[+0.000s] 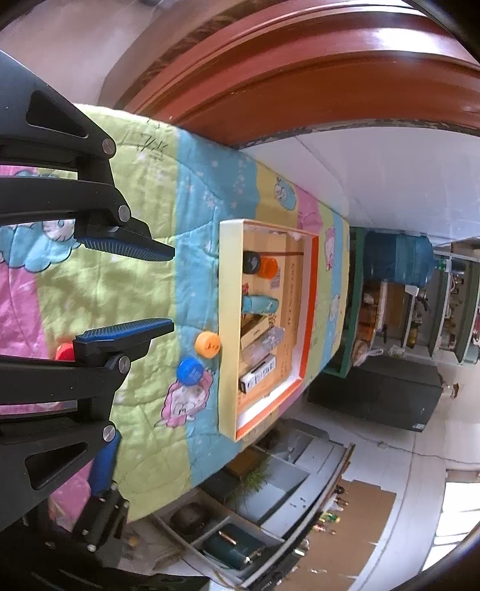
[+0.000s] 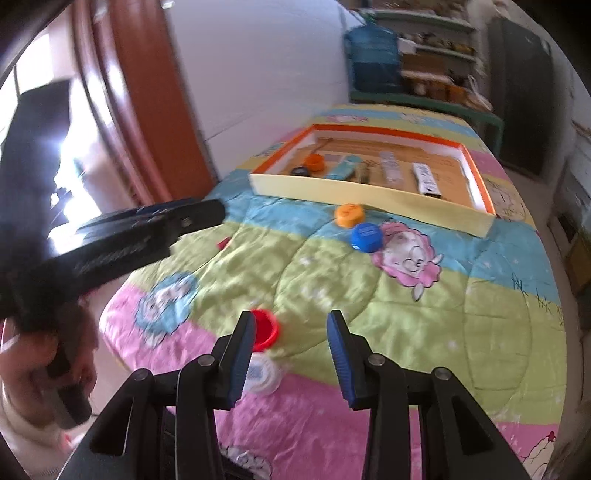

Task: Organize rigid objects
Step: 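Move both open grippers toward the red cap and white round lid on the quilt, then grasp the white QR-code lid with the right gripper while the left gripper grasps the red cap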

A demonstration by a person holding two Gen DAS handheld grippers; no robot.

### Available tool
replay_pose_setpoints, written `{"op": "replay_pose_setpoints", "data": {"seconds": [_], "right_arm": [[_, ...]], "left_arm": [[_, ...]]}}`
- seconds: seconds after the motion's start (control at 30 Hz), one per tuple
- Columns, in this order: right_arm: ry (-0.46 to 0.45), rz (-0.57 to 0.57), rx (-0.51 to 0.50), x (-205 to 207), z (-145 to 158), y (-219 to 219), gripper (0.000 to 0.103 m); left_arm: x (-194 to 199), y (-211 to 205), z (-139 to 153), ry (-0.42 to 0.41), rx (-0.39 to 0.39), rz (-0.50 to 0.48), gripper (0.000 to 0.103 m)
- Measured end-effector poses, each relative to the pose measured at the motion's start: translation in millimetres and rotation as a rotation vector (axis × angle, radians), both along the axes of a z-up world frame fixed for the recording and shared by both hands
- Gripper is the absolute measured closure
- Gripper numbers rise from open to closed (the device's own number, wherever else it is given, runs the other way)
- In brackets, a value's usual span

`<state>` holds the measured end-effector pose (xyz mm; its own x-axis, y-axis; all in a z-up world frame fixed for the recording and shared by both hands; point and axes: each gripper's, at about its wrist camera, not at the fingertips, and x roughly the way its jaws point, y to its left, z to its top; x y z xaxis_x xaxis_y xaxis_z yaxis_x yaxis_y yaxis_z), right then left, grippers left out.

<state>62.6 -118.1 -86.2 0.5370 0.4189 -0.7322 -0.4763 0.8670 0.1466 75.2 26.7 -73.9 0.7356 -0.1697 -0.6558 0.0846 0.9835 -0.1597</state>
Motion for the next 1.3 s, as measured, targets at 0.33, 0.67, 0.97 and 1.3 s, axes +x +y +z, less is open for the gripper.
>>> {"op": "replay_pose_setpoints", "data": {"seconds": [0.33, 0.67, 0.97, 1.3], "right_arm": [[-0.048, 0.096, -0.077, -30.7, -23.7, 23.5, 0.063], [-0.062, 0.101, -0.107, -36.1, -32.1, 27.6, 0.063], [-0.054, 0.096, -0.113, -35.8, -36.5, 28.2, 0.073], [-0.053, 0.062, -0.099, -35.3, -33.8, 18.5, 0.073]], "left_arm": [[-9.0, 6.6, -12.6, 0.023, -0.037, -0.001, 0.070], [-10.1, 4.9, -21.4, 0.036, -0.056, -0.036, 0.070], [-10.6, 0.0, -26.7, 0.049, -0.052, -0.059, 0.070], [-15.8, -9.9, -31.7, 0.059, -0.038, -0.110, 0.070]]}}
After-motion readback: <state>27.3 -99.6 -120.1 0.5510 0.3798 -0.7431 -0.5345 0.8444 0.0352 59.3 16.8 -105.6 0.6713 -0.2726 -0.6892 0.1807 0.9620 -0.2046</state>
